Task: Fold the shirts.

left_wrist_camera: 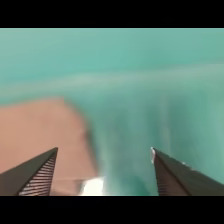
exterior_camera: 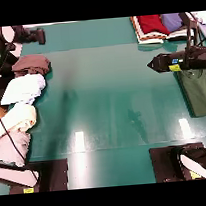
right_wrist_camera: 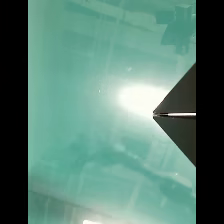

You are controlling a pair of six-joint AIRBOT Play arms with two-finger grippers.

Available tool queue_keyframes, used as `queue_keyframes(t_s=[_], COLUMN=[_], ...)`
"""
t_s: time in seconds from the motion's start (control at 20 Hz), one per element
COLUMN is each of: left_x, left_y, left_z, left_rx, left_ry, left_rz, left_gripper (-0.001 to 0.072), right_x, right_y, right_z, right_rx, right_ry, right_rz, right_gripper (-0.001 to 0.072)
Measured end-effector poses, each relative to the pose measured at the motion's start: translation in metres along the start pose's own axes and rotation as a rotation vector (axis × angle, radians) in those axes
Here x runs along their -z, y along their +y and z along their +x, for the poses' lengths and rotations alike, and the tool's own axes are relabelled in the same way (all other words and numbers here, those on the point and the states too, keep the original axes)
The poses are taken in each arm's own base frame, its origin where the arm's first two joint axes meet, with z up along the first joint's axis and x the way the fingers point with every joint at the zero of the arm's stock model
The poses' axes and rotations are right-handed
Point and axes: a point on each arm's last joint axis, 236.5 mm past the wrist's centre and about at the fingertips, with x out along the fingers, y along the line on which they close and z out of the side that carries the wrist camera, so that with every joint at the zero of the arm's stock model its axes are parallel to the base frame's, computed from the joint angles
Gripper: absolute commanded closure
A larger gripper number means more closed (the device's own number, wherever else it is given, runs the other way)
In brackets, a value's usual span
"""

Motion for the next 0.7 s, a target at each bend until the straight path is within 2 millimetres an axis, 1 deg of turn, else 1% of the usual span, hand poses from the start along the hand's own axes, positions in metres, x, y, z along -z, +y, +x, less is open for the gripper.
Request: queue_keyframes(t_s=[0.05,0.15,0.25,0.35,0.4,0.45,0.5,0.55,0.6,0.7], left_x=[0.014,0.047,0.074,0.097,0.106,0.113,0.118,0.120,0.122,0.119], left_y=[0.017,0.046,0.062,0.071,0.075,0.077,0.078,0.078,0.079,0.082], left_z=[0.017,0.053,0.078,0.098,0.105,0.111,0.114,0.117,0.118,0.116], left_rx=[-0.027,-0.073,-0.096,-0.108,-0.113,-0.115,-0.116,-0.117,-0.119,-0.125], left_ry=[0.035,0.117,0.176,0.223,0.240,0.255,0.263,0.267,0.273,0.277], left_rz=[-0.017,-0.043,-0.058,-0.068,-0.070,-0.072,-0.073,-0.073,-0.075,-0.078], left_gripper=[0.0011,0.0010,0.0011,0.0013,0.0092,0.0200,0.0361,0.0612,0.0680,0.0681], right_x=[0.000,0.000,0.000,0.000,0.000,0.000,0.000,0.000,-0.001,-0.003], right_y=[0.000,0.000,0.000,0.000,0.000,0.000,0.000,0.000,0.000,0.001], right_z=[0.000,0.000,0.000,0.000,0.000,0.000,0.000,0.000,0.000,-0.001], right_rx=[0.000,0.000,0.000,0.000,0.000,0.000,0.000,0.000,0.000,-0.001], right_ry=[0.000,0.000,0.000,-0.001,-0.001,-0.001,-0.001,-0.001,-0.002,-0.009], right_rz=[0.000,0.000,0.000,0.000,0.000,0.000,0.000,0.000,0.000,-0.001], right_gripper=[0.0694,0.0694,0.0694,0.0694,0.0694,0.0694,0.0694,0.0694,0.0694,0.0694])
